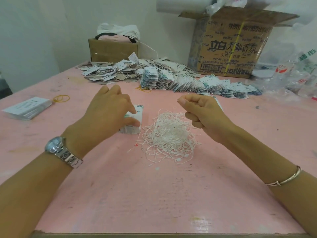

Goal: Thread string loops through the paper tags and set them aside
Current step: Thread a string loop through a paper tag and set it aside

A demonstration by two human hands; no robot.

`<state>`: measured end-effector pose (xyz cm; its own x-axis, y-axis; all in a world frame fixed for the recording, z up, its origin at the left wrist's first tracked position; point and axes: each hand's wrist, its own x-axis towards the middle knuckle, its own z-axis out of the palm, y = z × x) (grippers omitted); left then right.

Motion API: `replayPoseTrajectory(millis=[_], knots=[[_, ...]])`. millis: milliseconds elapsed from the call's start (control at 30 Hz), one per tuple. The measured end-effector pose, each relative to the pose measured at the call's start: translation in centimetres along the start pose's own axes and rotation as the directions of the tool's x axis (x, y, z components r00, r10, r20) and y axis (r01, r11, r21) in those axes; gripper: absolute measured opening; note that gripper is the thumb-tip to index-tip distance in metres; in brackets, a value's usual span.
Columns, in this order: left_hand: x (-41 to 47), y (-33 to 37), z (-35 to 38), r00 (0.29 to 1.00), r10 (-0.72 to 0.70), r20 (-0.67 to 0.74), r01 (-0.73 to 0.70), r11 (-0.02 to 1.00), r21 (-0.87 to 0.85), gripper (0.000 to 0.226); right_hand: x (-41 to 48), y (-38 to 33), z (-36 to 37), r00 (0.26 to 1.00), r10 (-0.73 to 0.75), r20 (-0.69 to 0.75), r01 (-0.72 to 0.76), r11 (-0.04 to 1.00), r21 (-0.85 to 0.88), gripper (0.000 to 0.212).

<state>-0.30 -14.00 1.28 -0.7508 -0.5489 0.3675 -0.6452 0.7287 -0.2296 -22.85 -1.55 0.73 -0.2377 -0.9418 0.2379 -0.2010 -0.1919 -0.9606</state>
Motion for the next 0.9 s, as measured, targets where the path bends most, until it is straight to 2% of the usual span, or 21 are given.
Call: replayPoseTrajectory(millis=[133, 233, 467, 667, 900], knots=[[0.03, -0.25, 0.12, 0.992, 0.001, 0.129, -0.011, 0.997, 0.073, 0.064, -0.14, 0.09, 0.35, 0.999, 0.032, -0.019, -0.031, 0.999, 0.031, 0.015], [0.15, -0.21, 0.06, 0.989, -0.005, 0.146, -0.006, 0.997, 0.079, 0.054, -0.22, 0.29, 0.60, 0.999, 0.045, -0.004, -0.045, 0.999, 0.018, 0.025], [0.38, -0.08, -0.12, 0.979, -0.002, 0.202, -0.007, 0.999, 0.041, 0.047, -0.26, 0.64, 0.66, 0.998, 0.069, 0.013, -0.069, 0.997, 0.019, 0.019], [0.23, -0.24, -0.46, 0.988, -0.023, 0.156, 0.028, 0.999, -0.027, 0.034, -0.25, 0.69, 0.62, 0.995, 0.099, 0.000, -0.099, 0.995, 0.000, 0.023], [-0.07, -0.49, -0.75, 0.998, -0.012, 0.069, 0.021, 0.992, -0.126, 0.021, -0.21, 0.89, 0.65, 0.993, 0.119, -0.010, -0.119, 0.993, -0.007, 0.016]])
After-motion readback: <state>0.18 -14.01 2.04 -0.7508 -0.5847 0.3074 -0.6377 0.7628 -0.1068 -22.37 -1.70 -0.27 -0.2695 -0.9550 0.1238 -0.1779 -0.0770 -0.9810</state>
